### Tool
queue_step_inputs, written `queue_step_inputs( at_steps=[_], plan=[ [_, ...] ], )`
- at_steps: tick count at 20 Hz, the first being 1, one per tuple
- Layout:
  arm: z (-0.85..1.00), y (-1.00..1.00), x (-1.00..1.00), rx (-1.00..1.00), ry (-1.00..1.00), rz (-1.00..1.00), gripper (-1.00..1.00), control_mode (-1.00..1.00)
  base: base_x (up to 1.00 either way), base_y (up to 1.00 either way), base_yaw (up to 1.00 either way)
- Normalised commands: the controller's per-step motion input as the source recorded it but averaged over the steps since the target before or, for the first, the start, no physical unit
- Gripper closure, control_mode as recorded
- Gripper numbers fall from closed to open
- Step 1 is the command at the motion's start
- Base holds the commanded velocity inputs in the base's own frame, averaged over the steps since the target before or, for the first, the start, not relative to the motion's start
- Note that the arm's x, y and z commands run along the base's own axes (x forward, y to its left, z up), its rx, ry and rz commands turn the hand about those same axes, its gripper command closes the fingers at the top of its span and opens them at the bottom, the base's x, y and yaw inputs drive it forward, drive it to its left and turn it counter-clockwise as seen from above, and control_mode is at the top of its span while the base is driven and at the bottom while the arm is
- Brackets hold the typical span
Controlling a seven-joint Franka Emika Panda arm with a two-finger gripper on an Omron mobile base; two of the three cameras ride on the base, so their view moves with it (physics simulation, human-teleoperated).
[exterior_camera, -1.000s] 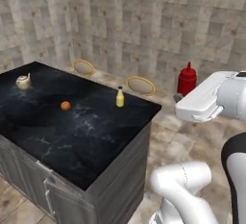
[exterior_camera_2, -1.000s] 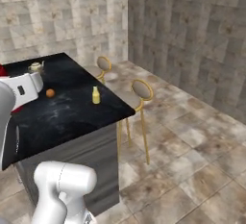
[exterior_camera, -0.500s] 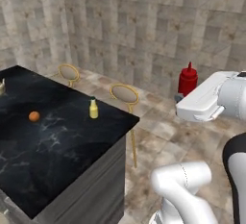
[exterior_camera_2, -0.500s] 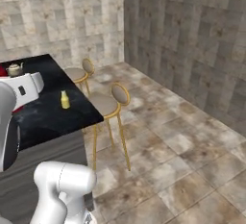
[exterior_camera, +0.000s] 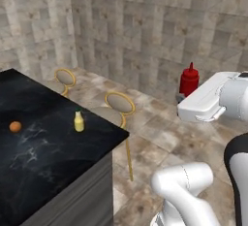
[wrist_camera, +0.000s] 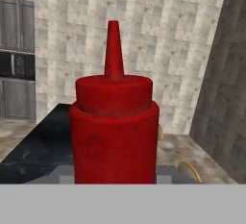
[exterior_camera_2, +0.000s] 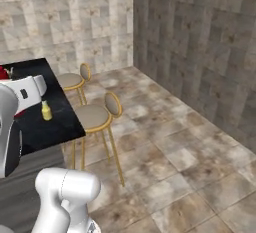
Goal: Move the ketchup and mustard from the cabinet to the dining counter.
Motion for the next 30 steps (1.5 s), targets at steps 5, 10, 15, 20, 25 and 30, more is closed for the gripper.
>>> queue_step_inputs(
  at_steps=[5,10,15,20,25,30],
  plan=[
    [0.00,0.00,0.00,0.00,0.00,0.00,1.00,1.00,0.18,-0.39,0.26],
    [0.00,0.00,0.00,0.00,0.00,0.00,1.00,1.00,0.24,-0.06,0.36],
    [0.00,0.00,0.00,0.00,0.00,0.00,1.00,1.00,0.38,-0.05,0.40],
    [0.00,0.00,0.00,0.00,0.00,0.00,1.00,1.00,0.52,-0.28,0.36],
    [0.00,0.00,0.00,0.00,0.00,0.00,1.00,1.00,0.67,-0.38,0.33],
    [0.00,0.00,0.00,0.00,0.00,0.00,1.00,1.00,0.65,-0.37,0.35]
  ],
)
